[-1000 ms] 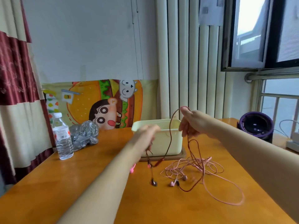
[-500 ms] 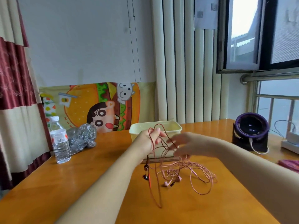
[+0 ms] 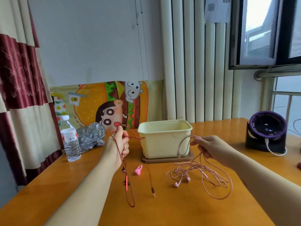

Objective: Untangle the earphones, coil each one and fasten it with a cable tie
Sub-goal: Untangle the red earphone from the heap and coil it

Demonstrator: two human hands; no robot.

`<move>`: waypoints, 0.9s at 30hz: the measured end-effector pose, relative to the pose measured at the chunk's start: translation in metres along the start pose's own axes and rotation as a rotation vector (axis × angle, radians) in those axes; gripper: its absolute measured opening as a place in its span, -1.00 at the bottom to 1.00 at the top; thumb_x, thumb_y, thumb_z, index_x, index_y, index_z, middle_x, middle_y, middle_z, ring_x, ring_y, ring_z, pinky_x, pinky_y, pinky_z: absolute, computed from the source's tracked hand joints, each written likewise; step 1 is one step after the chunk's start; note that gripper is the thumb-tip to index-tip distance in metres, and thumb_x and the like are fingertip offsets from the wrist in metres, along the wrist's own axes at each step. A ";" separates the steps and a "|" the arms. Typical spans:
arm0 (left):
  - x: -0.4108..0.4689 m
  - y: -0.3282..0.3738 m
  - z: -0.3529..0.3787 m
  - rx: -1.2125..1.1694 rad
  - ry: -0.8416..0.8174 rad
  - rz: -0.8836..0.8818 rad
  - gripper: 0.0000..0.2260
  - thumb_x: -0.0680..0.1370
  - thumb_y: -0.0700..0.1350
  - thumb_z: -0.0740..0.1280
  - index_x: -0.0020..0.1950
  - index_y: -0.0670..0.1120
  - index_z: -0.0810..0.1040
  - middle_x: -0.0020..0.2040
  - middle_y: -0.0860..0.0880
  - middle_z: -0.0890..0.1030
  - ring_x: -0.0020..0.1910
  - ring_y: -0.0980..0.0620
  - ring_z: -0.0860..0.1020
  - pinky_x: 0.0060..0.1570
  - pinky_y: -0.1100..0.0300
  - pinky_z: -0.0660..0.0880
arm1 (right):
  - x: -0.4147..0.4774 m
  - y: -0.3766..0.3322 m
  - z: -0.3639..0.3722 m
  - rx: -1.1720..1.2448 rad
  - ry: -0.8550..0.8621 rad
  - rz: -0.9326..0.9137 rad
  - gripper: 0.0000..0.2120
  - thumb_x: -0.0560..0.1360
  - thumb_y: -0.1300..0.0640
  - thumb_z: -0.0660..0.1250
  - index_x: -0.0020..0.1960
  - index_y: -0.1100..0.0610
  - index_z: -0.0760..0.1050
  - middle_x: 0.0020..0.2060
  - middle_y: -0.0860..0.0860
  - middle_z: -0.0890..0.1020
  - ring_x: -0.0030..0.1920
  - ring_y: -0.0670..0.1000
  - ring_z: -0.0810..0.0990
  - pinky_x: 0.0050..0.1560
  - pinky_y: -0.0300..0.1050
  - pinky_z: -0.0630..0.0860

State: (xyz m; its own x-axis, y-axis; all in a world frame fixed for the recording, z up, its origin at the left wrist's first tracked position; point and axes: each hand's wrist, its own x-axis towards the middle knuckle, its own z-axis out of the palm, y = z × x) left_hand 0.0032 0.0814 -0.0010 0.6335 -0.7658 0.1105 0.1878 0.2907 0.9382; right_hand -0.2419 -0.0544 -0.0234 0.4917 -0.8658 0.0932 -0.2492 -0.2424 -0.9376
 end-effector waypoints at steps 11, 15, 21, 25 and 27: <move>-0.001 -0.002 -0.010 0.101 -0.144 -0.032 -0.66 0.66 0.01 0.07 -0.25 -0.12 0.39 -0.56 0.05 0.31 -0.67 0.18 0.18 -0.65 0.37 0.09 | 0.008 0.007 0.007 -0.519 0.080 0.199 -0.47 0.50 0.29 0.31 0.44 0.19 0.28 0.20 0.17 0.53 -0.16 0.01 0.62 -0.17 -0.16 0.59; -0.009 0.000 0.001 0.169 -0.241 0.042 -0.68 0.66 -0.04 0.07 -0.22 -0.15 0.41 -0.53 0.05 0.33 -0.64 0.19 0.19 -0.64 0.34 0.11 | -0.005 -0.028 0.028 -0.586 0.200 -0.192 -0.53 0.50 0.12 0.35 0.39 0.10 0.37 0.34 0.07 0.42 0.18 0.03 0.49 0.17 -0.13 0.45; -0.020 0.001 0.021 0.443 -0.357 0.109 -0.73 0.63 -0.06 0.15 -0.23 -0.09 0.46 -0.45 0.02 0.31 -0.60 0.20 0.23 -0.61 0.35 0.15 | -0.034 -0.086 0.080 -0.323 -0.063 -0.518 -0.72 0.49 -0.05 0.34 0.13 0.08 0.56 -0.10 -0.14 0.60 -0.07 -0.15 0.60 -0.14 -0.41 0.51; -0.028 0.009 0.004 0.344 -0.461 0.083 -0.85 0.61 -0.22 0.17 0.05 -0.11 0.52 -0.38 0.04 0.38 -0.52 0.18 0.23 -0.51 0.33 0.17 | -0.027 -0.083 0.076 -0.073 -0.032 -0.415 -0.90 0.54 0.13 0.30 -0.09 0.13 0.56 -0.26 -0.02 0.66 -0.21 -0.08 0.63 -0.09 -0.22 0.58; -0.023 0.009 -0.016 0.287 -0.415 0.035 -0.78 0.60 -0.30 0.12 0.10 -0.12 0.53 -0.35 0.04 0.41 -0.51 0.17 0.22 -0.45 0.30 0.19 | -0.024 -0.078 0.068 0.416 -0.046 -0.200 -0.88 0.59 0.21 0.20 -0.05 0.20 0.50 -0.37 0.05 0.61 -0.35 0.02 0.57 -0.13 -0.09 0.58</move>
State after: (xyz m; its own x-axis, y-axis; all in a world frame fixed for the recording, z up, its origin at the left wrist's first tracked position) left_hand 0.0021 0.1112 0.0000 0.2726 -0.9389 0.2101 -0.0791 0.1957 0.9775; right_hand -0.1775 0.0147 0.0248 0.5350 -0.7972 0.2798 0.2054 -0.1985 -0.9583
